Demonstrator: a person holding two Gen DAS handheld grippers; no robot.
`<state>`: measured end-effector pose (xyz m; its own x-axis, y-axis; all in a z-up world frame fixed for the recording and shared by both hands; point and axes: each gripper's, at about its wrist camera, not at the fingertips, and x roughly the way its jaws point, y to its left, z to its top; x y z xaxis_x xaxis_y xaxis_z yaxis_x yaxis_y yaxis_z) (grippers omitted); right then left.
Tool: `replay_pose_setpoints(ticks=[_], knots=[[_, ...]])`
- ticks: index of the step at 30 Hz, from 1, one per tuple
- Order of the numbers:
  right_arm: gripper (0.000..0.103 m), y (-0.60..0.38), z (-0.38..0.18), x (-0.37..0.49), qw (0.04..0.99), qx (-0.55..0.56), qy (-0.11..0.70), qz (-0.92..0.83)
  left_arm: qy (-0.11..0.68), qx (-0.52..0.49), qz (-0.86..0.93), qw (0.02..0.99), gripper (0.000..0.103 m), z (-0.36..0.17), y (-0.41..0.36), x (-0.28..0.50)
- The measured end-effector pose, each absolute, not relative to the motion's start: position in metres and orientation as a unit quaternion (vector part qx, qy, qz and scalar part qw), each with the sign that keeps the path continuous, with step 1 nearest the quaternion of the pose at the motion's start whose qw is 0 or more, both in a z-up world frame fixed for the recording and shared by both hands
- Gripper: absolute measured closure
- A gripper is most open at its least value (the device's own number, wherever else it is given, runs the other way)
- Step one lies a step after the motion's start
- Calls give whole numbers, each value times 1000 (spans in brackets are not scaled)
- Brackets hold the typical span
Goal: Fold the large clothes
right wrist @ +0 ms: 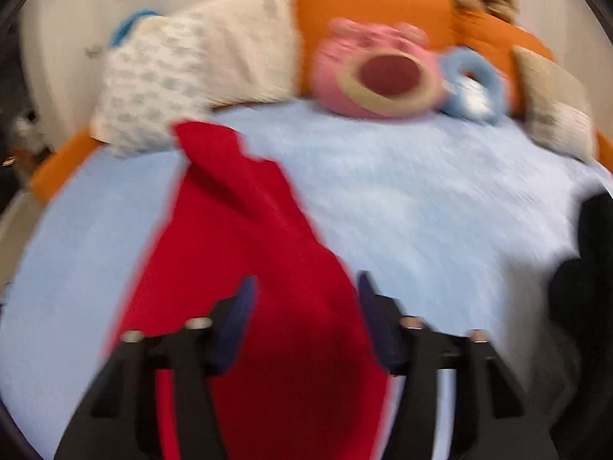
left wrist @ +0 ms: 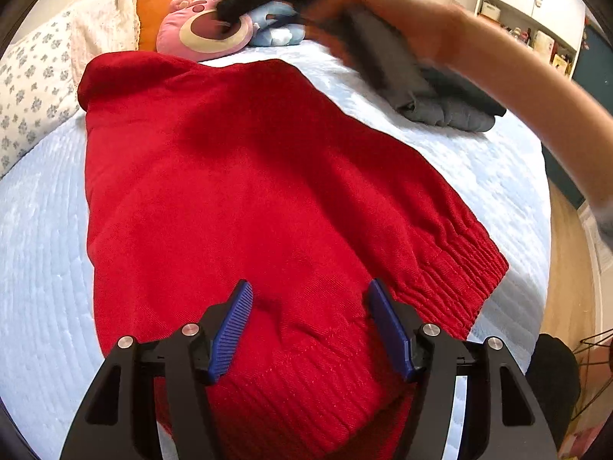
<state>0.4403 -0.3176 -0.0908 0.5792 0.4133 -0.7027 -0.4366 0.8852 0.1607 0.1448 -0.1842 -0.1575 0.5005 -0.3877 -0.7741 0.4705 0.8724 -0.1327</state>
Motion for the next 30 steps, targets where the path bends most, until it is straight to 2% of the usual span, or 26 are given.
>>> replay_pose_setpoints(ticks=[2, 3, 4, 7, 11, 13, 16, 20, 24, 30], knots=[[80, -268, -94, 470, 871, -39, 404, 276, 428, 29, -259, 865, 36, -160, -175, 137], [81, -252, -96, 480, 868, -51, 404, 283, 425, 18, -268, 864, 34, -161, -171, 136], [81, -230, -98, 492, 864, -63, 403, 295, 424, 4, -281, 861, 28, -161, -169, 137], [82, -157, -111, 535, 834, -74, 416, 354, 413, -9, -303, 859, 28, -164, -162, 135], [85, -102, -125, 589, 845, -122, 414, 317, 406, -4, -326, 854, 28, -164, -157, 137], [89, -106, -119, 612, 862, -98, 398, 298, 404, -3, -339, 849, 27, -163, -154, 137], [90, -128, -124, 657, 875, -39, 409, 256, 400, -7, -353, 846, 27, -166, -154, 139], [90, -151, -176, 696, 858, -30, 467, 211, 396, -22, -363, 843, 25, -168, -153, 140], [90, -159, -208, 696, 869, -12, 448, 211, 391, -30, -364, 845, 25, -171, -150, 141], [87, -166, -189, 678, 866, -8, 458, 201, 383, -26, -360, 850, 23, -173, -150, 139]])
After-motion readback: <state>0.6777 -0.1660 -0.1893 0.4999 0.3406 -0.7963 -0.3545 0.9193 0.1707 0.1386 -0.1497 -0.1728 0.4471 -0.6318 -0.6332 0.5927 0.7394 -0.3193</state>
